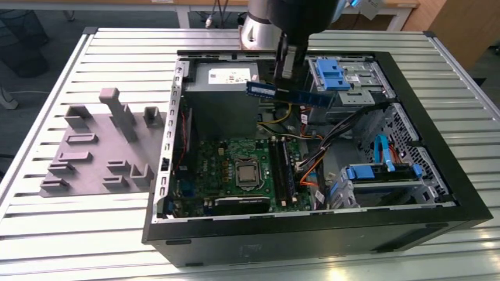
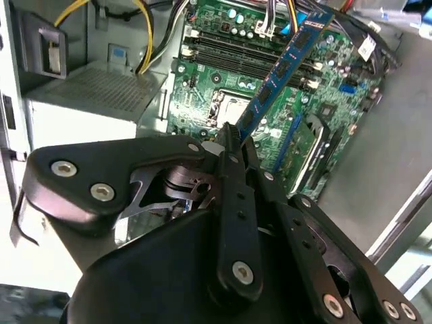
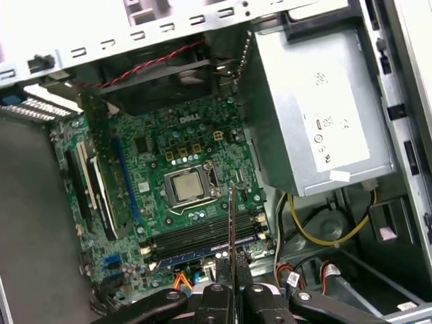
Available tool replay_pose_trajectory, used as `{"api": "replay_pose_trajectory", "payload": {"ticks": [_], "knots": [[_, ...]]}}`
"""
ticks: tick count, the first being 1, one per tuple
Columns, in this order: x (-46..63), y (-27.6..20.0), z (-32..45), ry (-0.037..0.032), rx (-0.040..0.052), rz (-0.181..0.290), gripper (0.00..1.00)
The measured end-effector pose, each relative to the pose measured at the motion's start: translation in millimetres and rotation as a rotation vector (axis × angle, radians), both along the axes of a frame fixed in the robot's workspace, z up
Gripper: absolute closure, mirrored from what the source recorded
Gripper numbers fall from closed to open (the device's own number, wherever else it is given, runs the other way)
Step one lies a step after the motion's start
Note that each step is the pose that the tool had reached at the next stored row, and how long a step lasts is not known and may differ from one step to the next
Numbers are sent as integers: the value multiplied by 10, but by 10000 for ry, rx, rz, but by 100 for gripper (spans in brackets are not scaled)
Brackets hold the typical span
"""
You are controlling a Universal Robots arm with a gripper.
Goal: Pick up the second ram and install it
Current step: 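Insert the second ram into the second slot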
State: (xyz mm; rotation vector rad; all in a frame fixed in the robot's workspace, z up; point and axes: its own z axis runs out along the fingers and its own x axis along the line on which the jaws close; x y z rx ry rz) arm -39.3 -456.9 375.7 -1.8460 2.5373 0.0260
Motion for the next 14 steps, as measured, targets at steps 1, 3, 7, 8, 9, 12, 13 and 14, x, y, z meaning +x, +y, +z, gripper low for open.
{"api": "replay_pose_trajectory", "payload": {"ticks": [1,3,7,8,9,12,13,14], "knots": [[0,0,-2,0,0,-164,86],[0,0,-4,0,0,-484,86],[0,0,-10,0,0,-1153,86],[0,0,-12,0,1,-1319,86],[0,0,-13,-1,0,-1482,86],[0,0,-17,0,0,-1993,86],[0,0,-19,-1,1,-2158,86],[0,0,-20,-1,0,-2328,86]]}}
